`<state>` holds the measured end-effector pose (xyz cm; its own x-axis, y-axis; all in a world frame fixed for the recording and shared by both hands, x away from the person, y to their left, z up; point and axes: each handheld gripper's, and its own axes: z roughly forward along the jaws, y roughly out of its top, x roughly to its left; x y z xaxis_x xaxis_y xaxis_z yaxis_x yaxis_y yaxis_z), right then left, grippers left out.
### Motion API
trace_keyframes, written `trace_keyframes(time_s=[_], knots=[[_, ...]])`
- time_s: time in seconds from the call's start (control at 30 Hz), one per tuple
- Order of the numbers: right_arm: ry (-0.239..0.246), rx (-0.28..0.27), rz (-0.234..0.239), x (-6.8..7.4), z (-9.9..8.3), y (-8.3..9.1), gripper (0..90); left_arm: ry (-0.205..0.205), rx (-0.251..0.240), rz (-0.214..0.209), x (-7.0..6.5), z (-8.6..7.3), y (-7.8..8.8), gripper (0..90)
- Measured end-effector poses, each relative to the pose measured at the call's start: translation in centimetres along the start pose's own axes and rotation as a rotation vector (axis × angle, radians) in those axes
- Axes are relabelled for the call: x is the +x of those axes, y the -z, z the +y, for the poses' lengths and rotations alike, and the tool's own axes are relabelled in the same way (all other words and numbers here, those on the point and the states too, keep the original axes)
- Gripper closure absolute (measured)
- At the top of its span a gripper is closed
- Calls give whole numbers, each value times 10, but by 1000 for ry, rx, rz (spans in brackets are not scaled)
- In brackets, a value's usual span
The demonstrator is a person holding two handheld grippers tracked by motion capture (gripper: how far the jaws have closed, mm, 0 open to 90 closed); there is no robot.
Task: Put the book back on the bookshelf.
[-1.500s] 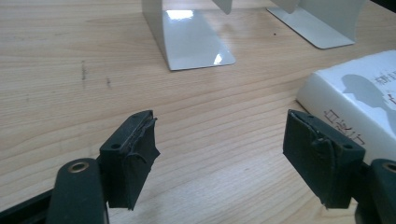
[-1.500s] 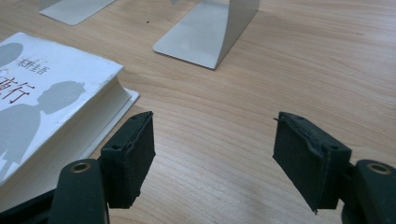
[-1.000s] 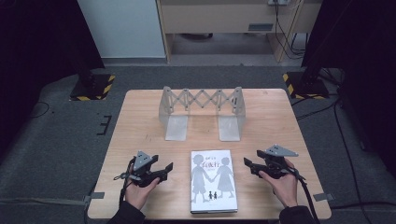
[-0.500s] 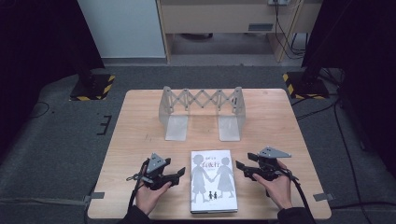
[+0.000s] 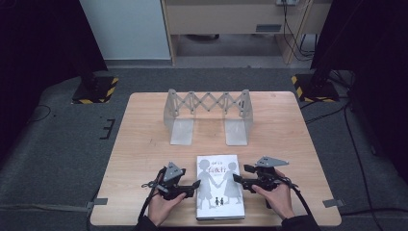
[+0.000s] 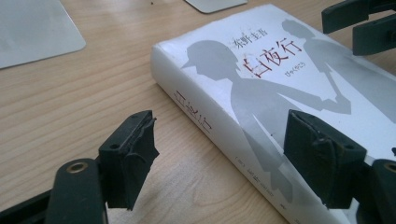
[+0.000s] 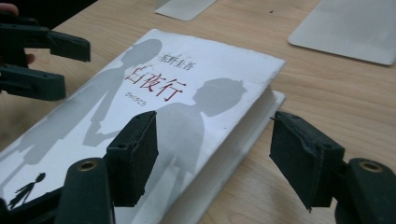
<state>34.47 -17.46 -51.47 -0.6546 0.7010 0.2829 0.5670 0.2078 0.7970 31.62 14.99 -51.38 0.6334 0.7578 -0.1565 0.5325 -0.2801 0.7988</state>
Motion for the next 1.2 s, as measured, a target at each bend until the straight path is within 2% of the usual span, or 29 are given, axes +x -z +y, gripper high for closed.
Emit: trace_keyframes(time_s=[0.17,0.37,0.53,0.63,0.73,0.8,0.83,0.97,1.1,1.2], knots=[[-6,30,26,3,-3,-6,315,-7,-7,-30,-3,-1,-6,180],[-36,34,61,3,-5,-11,294,28,-15,-66,-1,-3,-12,131],[-66,35,115,4,-8,-17,257,57,-32,-93,3,-6,-17,77],[-64,33,122,4,-9,-21,217,49,-54,-115,2,-7,-21,65],[-56,28,118,6,-10,-21,192,33,-53,-141,-1,-6,-25,65],[-42,21,114,8,-12,-23,148,40,-52,-149,-1,-6,-27,65],[-49,19,110,10,-12,-24,124,40,-52,-149,-1,-6,-27,65],[-28,22,97,14,-13,-27,86,116,-27,-175,2,-7,-28,68],[-34,10,95,16,-15,-30,36,118,-26,-178,2,-7,-28,69],[-35,9,75,20,-15,-32,15,117,-26,-176,2,-7,-28,69]])
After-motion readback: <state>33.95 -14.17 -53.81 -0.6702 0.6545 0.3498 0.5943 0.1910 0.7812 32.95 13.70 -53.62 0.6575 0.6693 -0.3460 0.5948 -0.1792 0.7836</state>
